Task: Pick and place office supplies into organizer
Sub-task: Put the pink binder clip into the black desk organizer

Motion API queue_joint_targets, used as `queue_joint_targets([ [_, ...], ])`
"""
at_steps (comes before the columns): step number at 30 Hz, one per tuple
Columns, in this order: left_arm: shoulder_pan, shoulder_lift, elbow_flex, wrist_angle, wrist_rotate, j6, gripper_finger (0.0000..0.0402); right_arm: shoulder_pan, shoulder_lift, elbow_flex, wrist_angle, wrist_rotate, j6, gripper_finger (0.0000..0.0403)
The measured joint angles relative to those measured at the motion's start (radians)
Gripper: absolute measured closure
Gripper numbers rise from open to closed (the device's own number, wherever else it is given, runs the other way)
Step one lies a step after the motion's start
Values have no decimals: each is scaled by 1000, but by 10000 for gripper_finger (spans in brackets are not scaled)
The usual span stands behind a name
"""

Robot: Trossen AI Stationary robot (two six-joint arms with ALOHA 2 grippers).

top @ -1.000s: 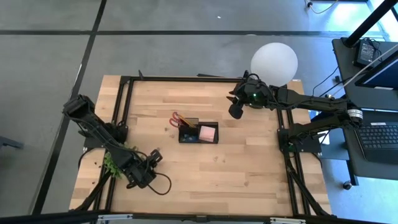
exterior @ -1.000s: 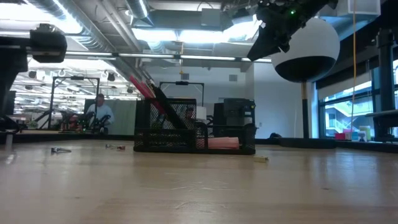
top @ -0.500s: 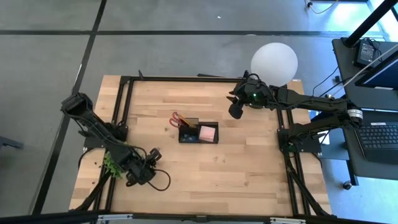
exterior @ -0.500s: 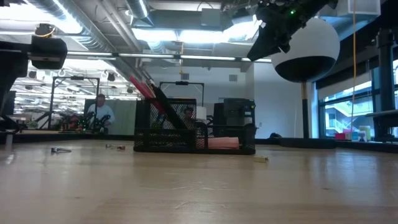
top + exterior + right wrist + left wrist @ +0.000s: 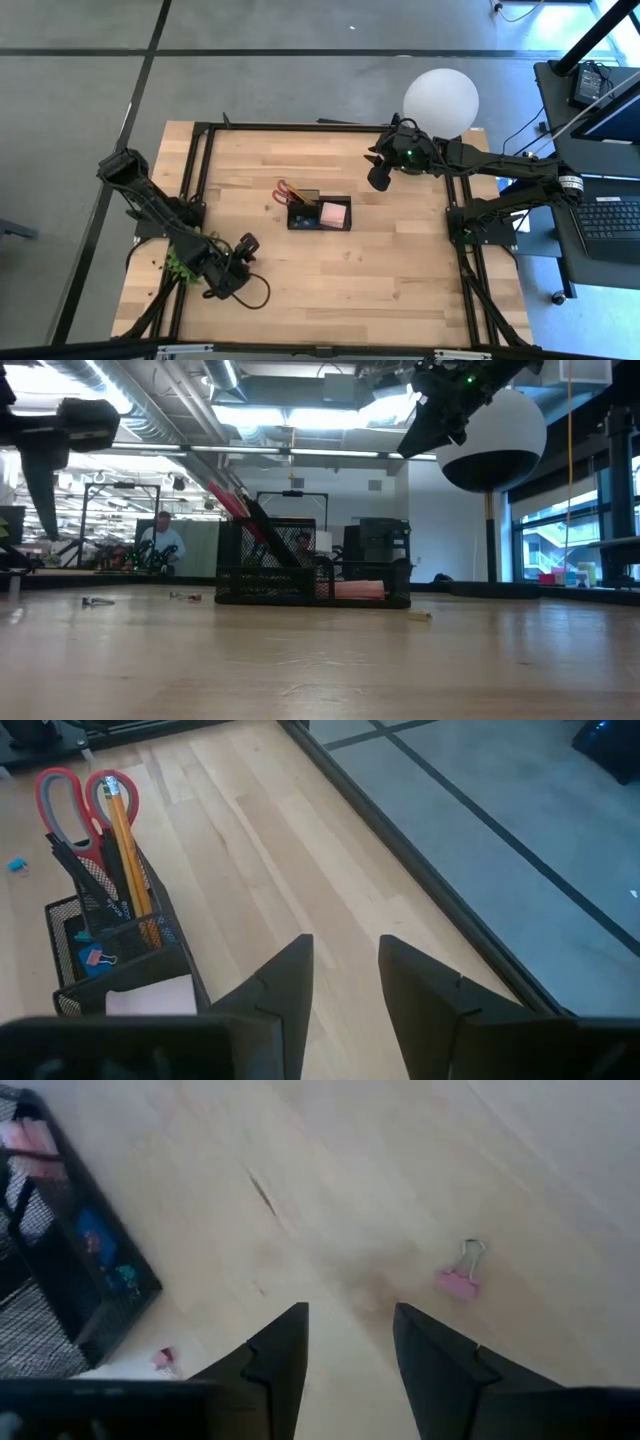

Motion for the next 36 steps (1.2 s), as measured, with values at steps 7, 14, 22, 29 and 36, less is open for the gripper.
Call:
queue_joint_targets([
  [7,12,0,0,2,79,-76,258,0,0,0,0,0,3,281],
  [14,-9,1,0,5,34,-57,258,0,0,0,0,0,3,281],
  [22,-34,1,0,9,-14,-80,258,0,0,0,0,0,3,281],
  [29,-14,1,0,69,119,-28,258,0,0,0,0,0,26,281],
  [36,17,1,0,71,205,43,258,0,0,0,0,0,26,281],
])
